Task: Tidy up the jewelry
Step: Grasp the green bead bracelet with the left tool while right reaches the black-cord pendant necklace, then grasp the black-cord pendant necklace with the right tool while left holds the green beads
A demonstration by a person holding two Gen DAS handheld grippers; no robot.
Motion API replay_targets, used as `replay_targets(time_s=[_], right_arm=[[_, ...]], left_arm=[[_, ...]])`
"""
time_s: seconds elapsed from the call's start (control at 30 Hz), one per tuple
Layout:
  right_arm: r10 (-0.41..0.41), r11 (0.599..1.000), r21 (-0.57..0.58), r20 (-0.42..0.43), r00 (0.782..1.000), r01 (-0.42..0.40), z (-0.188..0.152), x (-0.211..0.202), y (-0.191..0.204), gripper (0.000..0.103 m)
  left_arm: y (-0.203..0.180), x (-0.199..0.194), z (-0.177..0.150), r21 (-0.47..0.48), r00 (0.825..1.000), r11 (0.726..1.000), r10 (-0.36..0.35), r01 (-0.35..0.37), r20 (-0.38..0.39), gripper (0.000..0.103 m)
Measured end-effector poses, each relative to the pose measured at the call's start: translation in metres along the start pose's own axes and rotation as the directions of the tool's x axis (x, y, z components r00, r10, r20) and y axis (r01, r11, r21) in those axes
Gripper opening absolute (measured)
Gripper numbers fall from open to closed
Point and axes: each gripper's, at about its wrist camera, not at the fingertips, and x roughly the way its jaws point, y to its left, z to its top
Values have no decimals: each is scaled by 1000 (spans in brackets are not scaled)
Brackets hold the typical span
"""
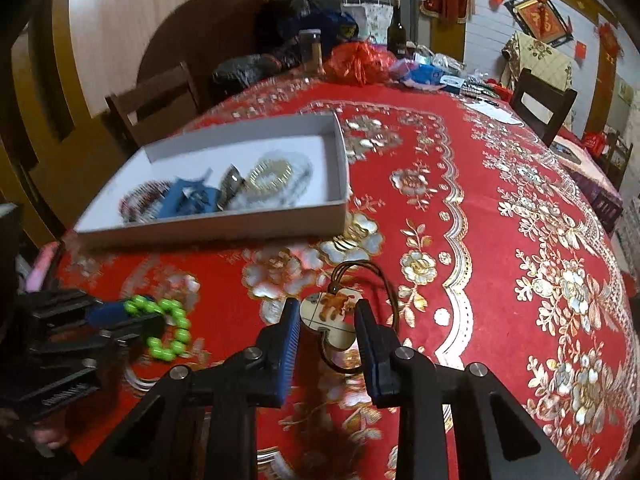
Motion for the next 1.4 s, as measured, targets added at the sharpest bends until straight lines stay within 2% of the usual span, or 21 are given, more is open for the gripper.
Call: replay_targets(time_s=[0.1, 0.13, 0.17, 0.47, 0.8, 1.4], right_arm=[[8, 999, 42, 16, 1000, -8, -4, -10, 2, 27], [14, 998, 54, 25, 1000, -15, -5, -14, 3, 27], [17, 998, 63, 36, 999, -19, -5, -19, 5, 27], [16, 993, 116, 101, 995, -28, -15, -49, 16, 27], [14, 993, 117, 120, 993, -28, -18, -56, 18, 27], [-1, 995, 98, 130, 991, -12, -17, -58, 21, 27]], left_arm=[[1, -2, 1, -10, 1000, 1000, 4, -4, -10, 16], [1, -3, 1, -20, 1000, 1000, 2, -2, -13, 14], [1, -5, 2, -24, 1000, 1000, 0, 0, -12, 7], [-14, -45, 18, -29, 997, 998, -57, 59, 51, 8], [1, -65, 24, -64, 985, 989, -128, 136, 119, 8], [-6, -70, 23, -47, 985, 991, -118, 125, 127, 8]])
